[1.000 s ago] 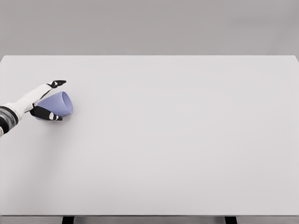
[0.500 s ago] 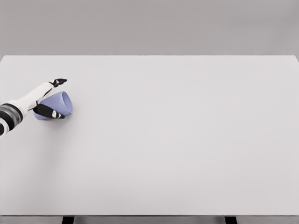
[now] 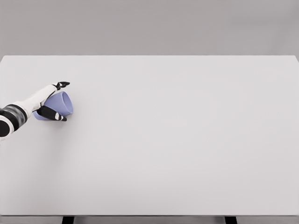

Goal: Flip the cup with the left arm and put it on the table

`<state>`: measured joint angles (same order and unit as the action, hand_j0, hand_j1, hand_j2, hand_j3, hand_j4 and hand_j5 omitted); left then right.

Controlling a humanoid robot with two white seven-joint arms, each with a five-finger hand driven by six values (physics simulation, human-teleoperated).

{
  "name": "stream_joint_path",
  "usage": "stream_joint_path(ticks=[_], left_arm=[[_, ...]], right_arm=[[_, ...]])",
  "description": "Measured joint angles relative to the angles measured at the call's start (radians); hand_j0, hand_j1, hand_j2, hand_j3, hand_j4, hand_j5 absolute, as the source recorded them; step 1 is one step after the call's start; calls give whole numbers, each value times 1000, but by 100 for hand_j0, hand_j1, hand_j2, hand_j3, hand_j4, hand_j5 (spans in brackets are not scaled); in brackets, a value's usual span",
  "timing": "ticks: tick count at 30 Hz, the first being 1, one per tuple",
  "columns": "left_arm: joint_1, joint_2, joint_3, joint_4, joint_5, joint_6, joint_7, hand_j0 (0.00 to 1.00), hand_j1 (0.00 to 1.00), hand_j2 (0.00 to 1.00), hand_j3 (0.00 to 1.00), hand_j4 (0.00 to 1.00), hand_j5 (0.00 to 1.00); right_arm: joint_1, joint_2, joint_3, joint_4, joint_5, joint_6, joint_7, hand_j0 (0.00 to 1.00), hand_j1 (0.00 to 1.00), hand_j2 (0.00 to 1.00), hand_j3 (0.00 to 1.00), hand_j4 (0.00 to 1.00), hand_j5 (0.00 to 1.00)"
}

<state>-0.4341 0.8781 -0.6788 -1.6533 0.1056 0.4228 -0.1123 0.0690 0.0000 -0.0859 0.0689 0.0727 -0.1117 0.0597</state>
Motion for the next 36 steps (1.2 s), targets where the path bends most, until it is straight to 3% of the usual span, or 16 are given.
stream_joint_path(ticks=[4, 12, 13, 17, 36], left_arm=[[0, 0, -1, 2, 0, 1, -1, 100, 100, 100, 100, 100, 100], [2, 1, -4, 0, -3, 10, -7, 86, 86, 86, 86, 86, 86], [0, 2, -5, -1, -3, 11, -8, 79, 79, 79, 79, 79, 79], [0, 3, -5, -7, -3, 13, -9, 76, 76, 76, 76, 76, 76], [-15, 5, 3, -14, -1, 13, -8, 76, 76, 76, 76, 76, 76]], right_arm=[[0, 0, 0, 0, 0, 0, 0, 100, 100, 100, 100, 100, 100], [0, 0, 0, 0, 0, 0, 0, 100, 100, 100, 100, 100, 100], [0, 0, 0, 0, 0, 0, 0, 100, 100, 100, 100, 100, 100], [0, 0, 0, 0, -1, 0, 0, 100, 100, 100, 100, 100, 100], [0, 0, 0, 0, 0, 0, 0, 100, 100, 100, 100, 100, 100]])
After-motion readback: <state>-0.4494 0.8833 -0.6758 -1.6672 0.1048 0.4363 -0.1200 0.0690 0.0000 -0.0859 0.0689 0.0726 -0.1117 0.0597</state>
